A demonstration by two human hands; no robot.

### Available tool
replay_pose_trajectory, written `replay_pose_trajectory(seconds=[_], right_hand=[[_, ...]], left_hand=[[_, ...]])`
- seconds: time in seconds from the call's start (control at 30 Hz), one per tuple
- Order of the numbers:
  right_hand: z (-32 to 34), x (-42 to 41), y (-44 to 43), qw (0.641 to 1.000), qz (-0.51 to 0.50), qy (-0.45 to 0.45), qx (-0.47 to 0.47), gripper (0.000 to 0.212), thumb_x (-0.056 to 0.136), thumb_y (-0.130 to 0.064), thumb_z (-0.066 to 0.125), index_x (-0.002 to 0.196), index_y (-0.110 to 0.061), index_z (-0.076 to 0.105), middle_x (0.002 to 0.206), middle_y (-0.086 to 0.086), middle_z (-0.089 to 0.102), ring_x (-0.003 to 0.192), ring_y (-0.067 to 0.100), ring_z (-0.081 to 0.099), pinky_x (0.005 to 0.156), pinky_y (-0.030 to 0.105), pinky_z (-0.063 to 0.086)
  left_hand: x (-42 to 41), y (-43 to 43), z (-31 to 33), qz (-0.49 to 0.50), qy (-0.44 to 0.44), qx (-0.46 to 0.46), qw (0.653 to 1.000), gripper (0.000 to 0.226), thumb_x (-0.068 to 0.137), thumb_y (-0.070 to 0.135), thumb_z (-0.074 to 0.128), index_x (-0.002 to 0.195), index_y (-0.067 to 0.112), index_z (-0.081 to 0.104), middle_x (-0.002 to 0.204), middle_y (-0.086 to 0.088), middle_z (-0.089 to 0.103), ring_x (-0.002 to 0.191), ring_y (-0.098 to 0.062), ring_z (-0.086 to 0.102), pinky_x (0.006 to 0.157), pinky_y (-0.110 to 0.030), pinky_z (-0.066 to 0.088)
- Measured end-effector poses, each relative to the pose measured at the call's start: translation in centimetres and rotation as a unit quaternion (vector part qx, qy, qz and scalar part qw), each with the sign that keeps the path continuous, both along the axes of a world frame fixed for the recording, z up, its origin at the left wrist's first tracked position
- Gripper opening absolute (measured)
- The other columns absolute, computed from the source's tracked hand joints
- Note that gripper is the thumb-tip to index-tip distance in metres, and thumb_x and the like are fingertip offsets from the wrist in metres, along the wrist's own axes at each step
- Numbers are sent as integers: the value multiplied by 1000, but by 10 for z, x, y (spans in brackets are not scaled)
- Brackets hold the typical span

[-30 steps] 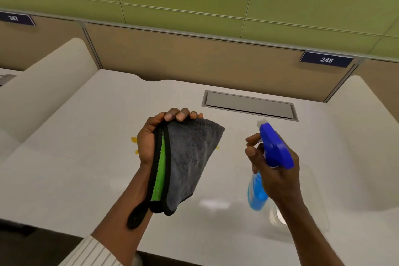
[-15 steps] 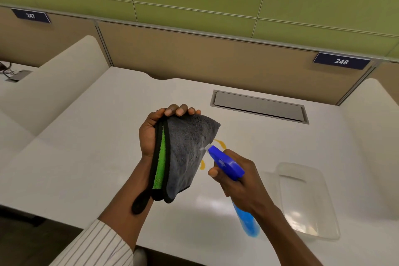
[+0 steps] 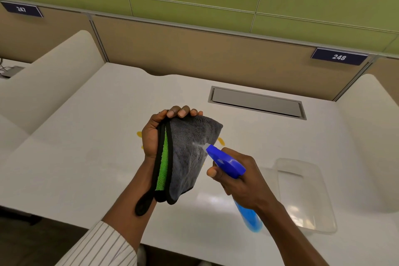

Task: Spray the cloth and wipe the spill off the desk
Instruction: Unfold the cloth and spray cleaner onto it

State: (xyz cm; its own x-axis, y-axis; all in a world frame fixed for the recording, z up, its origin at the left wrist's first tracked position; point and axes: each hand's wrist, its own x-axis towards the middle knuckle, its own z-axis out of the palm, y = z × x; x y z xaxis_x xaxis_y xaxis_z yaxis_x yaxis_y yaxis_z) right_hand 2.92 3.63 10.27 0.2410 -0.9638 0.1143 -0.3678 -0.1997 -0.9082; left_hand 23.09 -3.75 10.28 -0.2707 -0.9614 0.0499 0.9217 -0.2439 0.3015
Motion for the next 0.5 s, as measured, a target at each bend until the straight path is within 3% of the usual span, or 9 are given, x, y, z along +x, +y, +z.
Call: replay_pose_trajectory(seconds=[0.17, 0.27, 0.4, 0.5], right_hand=[[-1, 3, 1, 1000, 13, 9, -4, 63, 77, -85, 61, 84, -22, 61, 72, 4, 62, 60, 25, 58, 65, 51, 55], [-3, 3, 2, 1000, 11, 9, -1, 69, 77, -84, 62, 81, -16, 60, 70, 8, 60, 59, 29, 56, 64, 54, 53], [-2, 4, 5, 1000, 26, -11, 6, 57, 79, -79, 65, 84, -23, 62, 74, 2, 62, 59, 21, 56, 63, 51, 54], [-4, 5, 7, 1000, 28, -2, 3, 57, 78, -81, 65, 83, -24, 60, 73, 4, 59, 60, 24, 55, 62, 50, 52]], left_hand=[[2, 2, 1, 6, 4, 0, 1000, 20, 97, 25, 36, 81, 18, 46, 88, -6, 55, 100, -30, 52, 118, -45, 24], [3, 3, 2, 13, 2, 4, 1000, 20, 97, 25, 35, 81, 18, 45, 88, -6, 54, 100, -30, 52, 118, -46, 22], [4, 3, 2, 16, 1, 25, 1000, 30, 102, 26, 24, 81, 19, 44, 87, -6, 54, 100, -29, 51, 120, -45, 22], [2, 2, 3, 13, 0, 20, 1000, 23, 99, 25, 32, 81, 19, 44, 87, -5, 54, 100, -29, 51, 120, -46, 24]])
